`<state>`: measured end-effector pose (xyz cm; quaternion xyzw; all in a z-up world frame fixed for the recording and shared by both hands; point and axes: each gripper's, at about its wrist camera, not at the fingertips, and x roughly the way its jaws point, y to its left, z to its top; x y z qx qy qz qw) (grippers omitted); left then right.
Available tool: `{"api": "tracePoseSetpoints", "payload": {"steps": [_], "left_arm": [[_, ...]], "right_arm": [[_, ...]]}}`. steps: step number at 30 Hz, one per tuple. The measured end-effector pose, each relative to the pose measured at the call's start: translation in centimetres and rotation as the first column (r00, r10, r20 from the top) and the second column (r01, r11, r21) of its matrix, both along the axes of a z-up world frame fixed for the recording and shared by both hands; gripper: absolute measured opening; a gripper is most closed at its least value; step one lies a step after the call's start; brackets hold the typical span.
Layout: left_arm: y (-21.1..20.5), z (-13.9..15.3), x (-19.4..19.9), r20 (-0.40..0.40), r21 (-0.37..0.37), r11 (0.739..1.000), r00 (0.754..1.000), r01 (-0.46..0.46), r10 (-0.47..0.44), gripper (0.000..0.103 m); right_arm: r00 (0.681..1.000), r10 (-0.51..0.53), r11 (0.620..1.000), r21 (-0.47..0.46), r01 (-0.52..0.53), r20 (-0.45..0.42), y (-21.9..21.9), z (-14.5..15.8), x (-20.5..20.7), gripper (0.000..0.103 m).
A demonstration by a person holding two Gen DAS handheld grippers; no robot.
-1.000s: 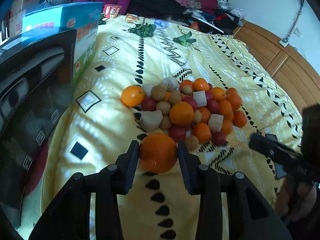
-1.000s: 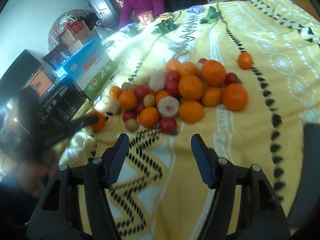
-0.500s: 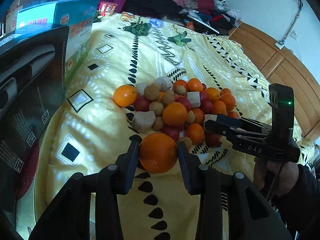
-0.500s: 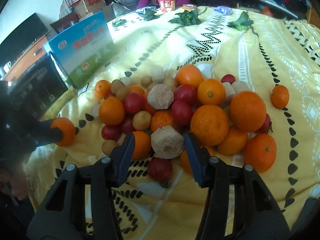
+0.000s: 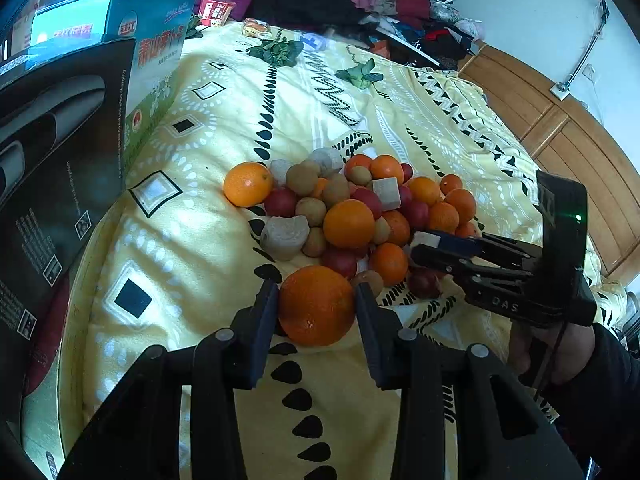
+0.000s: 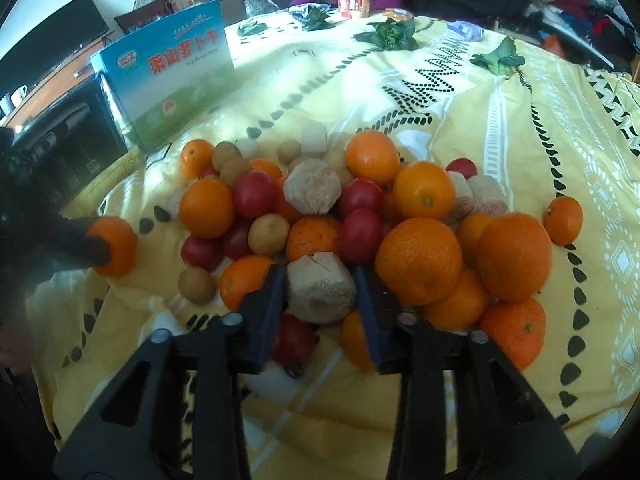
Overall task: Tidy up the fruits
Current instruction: 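Grasp a large orange with the left gripper while the right gripper grasps a brown root, then carry the orange and root to the steel bowl and open both grippers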
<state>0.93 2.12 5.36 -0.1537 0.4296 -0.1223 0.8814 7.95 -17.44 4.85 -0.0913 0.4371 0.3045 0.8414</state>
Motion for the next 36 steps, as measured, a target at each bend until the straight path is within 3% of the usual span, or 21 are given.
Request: {"api": "tracePoseSetpoints", "payload": {"steps": [5,11,17,21,27,33,36], "left_arm": [[0.0,0.9,-0.4,0.022,0.015,1.0,1.0,-0.012,0.012,0.04],[0.6,3.8,-1.4,0.088,0.043,0.998,0.995,-0.041,0.037,0.04],[3.5,8.3,-3.4,0.179,0.053,0.992,0.979,-0.113,0.101,0.04],[7.3,11.6,-5.8,0.244,0.055,0.978,0.952,-0.202,0.183,0.04],[15.8,15.0,-10.3,0.297,0.054,0.917,0.883,-0.396,0.364,0.04],[24.8,15.8,-15.3,0.313,0.04,0.816,0.783,-0.576,0.537,0.04],[28.1,15.0,-16.9,0.3,0.032,0.775,0.746,-0.631,0.594,0.04]], "right_arm": [[0.999,-0.053,0.997,0.051,0.052,0.003,-1.2,1.3,-1.4,0.036],[0.99,-0.121,0.99,0.075,0.116,0.07,-0.3,5.4,-4.5,0.036],[0.987,-0.096,0.995,0.039,0.092,0.125,3.9,9.4,-5.9,0.036],[0.984,-0.041,0.999,0.038,0.035,0.175,7.9,12.4,-6.8,0.036],[0.964,0.1,0.993,0.043,-0.114,0.246,16.5,16.6,-9.1,0.036],[0.921,0.253,0.961,0.036,-0.275,0.295,26.0,18.9,-11.9,0.036],[0.899,0.326,0.938,0.021,-0.347,0.292,30.3,19.1,-13.3,0.036]]}}
